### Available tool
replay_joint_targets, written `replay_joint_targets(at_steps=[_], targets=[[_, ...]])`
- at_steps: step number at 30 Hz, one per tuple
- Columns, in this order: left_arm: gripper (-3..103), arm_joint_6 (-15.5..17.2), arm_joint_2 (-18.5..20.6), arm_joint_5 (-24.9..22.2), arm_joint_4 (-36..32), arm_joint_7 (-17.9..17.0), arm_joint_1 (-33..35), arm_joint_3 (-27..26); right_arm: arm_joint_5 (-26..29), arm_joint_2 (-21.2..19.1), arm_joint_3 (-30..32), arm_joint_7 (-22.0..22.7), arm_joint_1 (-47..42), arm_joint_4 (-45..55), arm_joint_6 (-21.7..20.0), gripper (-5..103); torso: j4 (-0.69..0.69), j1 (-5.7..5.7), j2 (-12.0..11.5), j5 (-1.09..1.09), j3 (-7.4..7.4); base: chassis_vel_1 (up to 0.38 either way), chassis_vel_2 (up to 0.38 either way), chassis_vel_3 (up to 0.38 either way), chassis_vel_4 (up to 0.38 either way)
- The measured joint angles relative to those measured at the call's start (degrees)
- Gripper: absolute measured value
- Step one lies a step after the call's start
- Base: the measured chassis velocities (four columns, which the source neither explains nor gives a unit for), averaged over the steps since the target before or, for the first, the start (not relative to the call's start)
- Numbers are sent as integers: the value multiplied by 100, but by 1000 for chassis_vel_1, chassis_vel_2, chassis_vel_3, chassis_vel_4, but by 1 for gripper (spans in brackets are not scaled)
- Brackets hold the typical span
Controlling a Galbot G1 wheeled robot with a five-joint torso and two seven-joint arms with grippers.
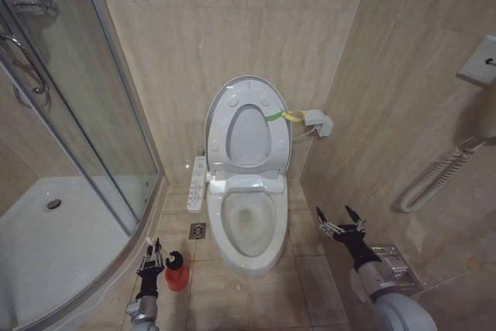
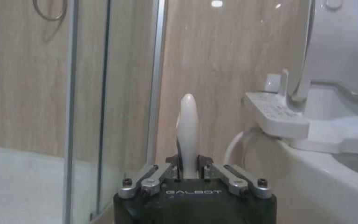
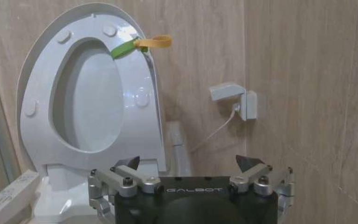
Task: Open the toilet lid, clean the toilet bowl with a toilet brush, close the toilet lid, and flush.
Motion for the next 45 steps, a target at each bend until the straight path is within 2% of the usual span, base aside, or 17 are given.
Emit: replay_joint_targets(at_steps=[15,45], targets=[[19,1,-55,133,495,45,-136,-35,0,0,0,0,0,0,0,100,0,-1,0,0,0,0,0,0,0],[19,1,-182,167,1537,470,-705,-144,0,0,0,0,0,0,0,100,0,0,1,-1,0,0,0,0,0]])
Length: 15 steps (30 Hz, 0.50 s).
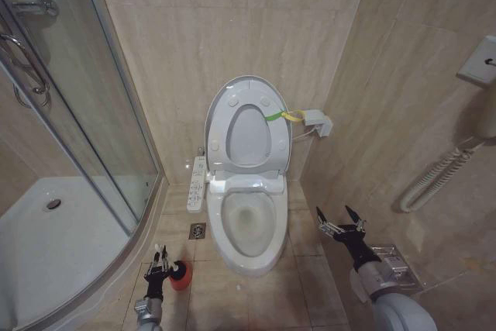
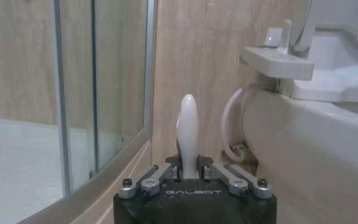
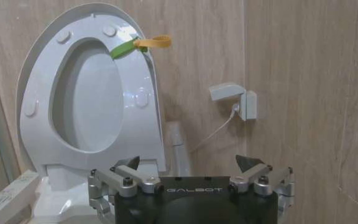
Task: Open the toilet lid, clean the toilet bowl with a toilet brush, close the toilet lid, and flush.
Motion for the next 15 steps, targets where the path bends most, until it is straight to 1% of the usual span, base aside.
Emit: replay_joint_targets(at_steps=[7,15], targets=[[19,1,-1,148,336,48,-62,-58,0,0,0,0,0,0,0,100,0,1,0,0,0,0,0,0,0],[19,2,12,191,532,116,-138,-101,0,0,0,0,0,0,0,100,0,1,-1,0,0,0,0,0,0]])
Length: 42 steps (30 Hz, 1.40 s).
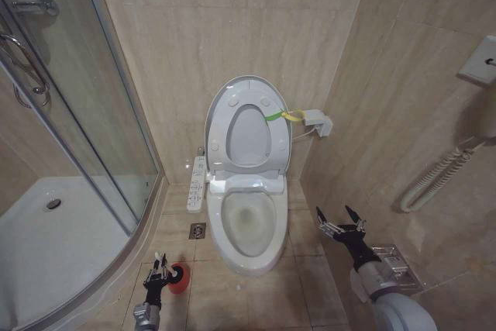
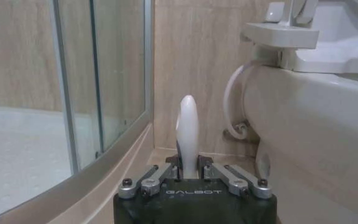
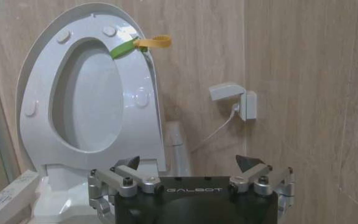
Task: Open the toilet lid, clean the toilet bowl with a toilet brush, close the toilet lid, and flush.
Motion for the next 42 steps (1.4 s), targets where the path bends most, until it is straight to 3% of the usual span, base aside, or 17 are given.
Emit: replay_joint_targets(at_steps=[8,9,16,17,23,24,30,31,42], targets=[[19,2,32,136,-72,5,65,-14,0,0,0,0,0,0,0,100,0,0,0,0,0,0,0,0,0],[25,3,39,143,-96,4,79,-14,0,0,0,0,0,0,0,100,0,0,0,0,0,0,0,0,0],[25,4,62,147,-224,-2,131,-8,0,0,0,0,0,0,0,100,0,0,0,1,0,0,0,0,0],[52,4,62,146,-248,-2,142,-4,0,0,0,0,0,0,0,100,0,0,0,1,0,0,0,0,0],[52,4,57,147,-333,-3,190,11,0,0,0,0,0,0,0,100,0,0,0,0,0,0,0,0,0],[80,4,57,146,-351,-3,197,13,0,0,0,0,0,0,0,100,0,0,0,1,0,0,0,0,0],[80,4,60,147,-461,-3,227,19,0,0,0,0,0,0,0,100,0,0,0,1,0,0,0,0,0],[99,4,63,147,-479,-3,232,20,0,0,0,0,0,0,0,100,0,-1,0,1,0,0,0,0,0],[100,4,75,151,-825,-4,390,53,0,0,0,0,0,1,0,100,0,-1,0,0,0,0,0,0,0]])
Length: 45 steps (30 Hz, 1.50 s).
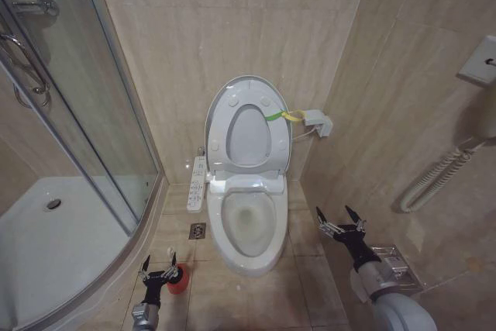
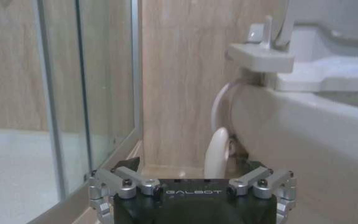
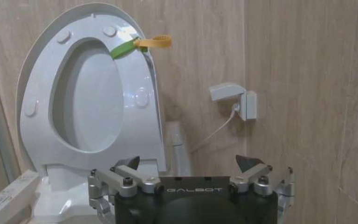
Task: Open the toilet lid, clean the toilet bowl with a toilet brush, close the toilet lid, and flush.
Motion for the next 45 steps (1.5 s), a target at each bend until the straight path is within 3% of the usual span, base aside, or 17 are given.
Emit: replay_joint_targets(at_steps=[15,27,35,41,45], targets=[[100,13,41,221,-1158,-320,590,140,0,0,0,0,0,0,0,100,0,0,0,0,0,0,0,0,0],[100,403,279,502,-2448,-718,1244,89,0,0,0,0,0,0,0,100,0,0,1,0,0,0,0,0,0],[100,792,507,274,-3120,-810,1431,10,0,0,0,0,0,0,0,100,0,2,1,0,0,0,0,0,0],[100,1613,825,-352,-4262,-881,1710,-69,0,0,0,0,0,0,0,100,-1,1,1,1,0,0,0,0,0],[100,1947,957,-465,-4747,-925,1848,-170,0,0,0,0,0,0,0,100,0,1,1,0,0,0,0,0,0]])
